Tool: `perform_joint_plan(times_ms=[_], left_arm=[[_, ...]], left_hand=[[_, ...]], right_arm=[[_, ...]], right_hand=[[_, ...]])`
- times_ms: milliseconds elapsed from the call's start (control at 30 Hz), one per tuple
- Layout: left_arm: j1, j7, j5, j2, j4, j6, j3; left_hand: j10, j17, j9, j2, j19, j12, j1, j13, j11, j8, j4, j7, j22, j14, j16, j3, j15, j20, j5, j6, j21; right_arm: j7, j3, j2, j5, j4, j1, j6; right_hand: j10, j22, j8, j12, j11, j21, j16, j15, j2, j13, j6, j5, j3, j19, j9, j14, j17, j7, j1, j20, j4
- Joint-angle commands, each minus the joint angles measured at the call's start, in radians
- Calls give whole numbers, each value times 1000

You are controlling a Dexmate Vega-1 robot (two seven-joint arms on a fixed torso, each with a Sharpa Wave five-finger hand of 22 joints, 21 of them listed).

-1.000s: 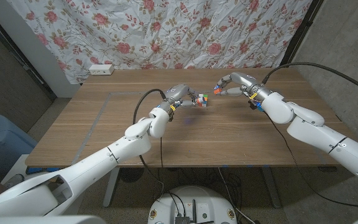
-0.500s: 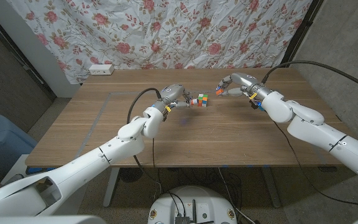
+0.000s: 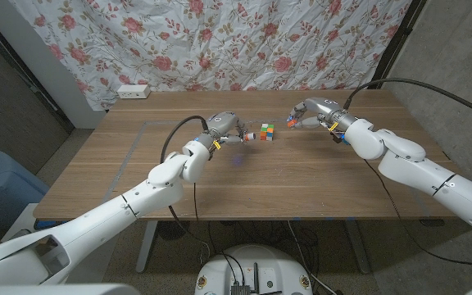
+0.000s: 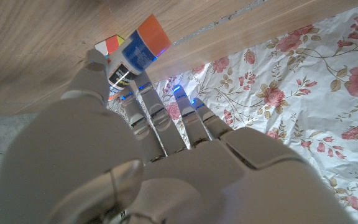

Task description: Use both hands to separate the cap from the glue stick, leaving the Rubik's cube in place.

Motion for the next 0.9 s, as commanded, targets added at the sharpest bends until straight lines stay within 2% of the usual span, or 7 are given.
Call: perform_joint_plan(times_ms=[33,533,900], left_arm=[[23,-50,68,29,-22,30,-17],[31,-94,103,57,-14,18,-24],[34,-138,137,78,-1,18,-18]], left_hand=[[23,1,3,64,-1,6,-27,5,-29,5,24,40,2,4,3,30,-143,0,4,96,1],[21,1,3,62,-2,6,-27,5,-29,5,23,39,2,2,3,30,-145,-3,3,95,1],[16,1,3,60,-3,5,-30,4,-29,1,24,30,2,0,3,29,-145,-4,3,83,0]], right_arm=[[14,-42,-1,-54,41,41,-8],[52,-67,7,-70,79,63,-43],[65,-109,12,-132,115,89,-65]], right_hand=[[-4,1,1,1,-3,-1,-2,-159,10,5,-4,4,-3,-7,2,-9,5,-1,0,-22,2],[-31,2,-5,-15,-3,-3,-10,-156,11,1,-15,4,-5,-19,2,-28,7,-5,-3,-25,-1],[-43,2,-6,-20,-3,-2,-15,-151,13,4,-15,2,-8,-22,1,-38,8,-6,-15,-23,3]])
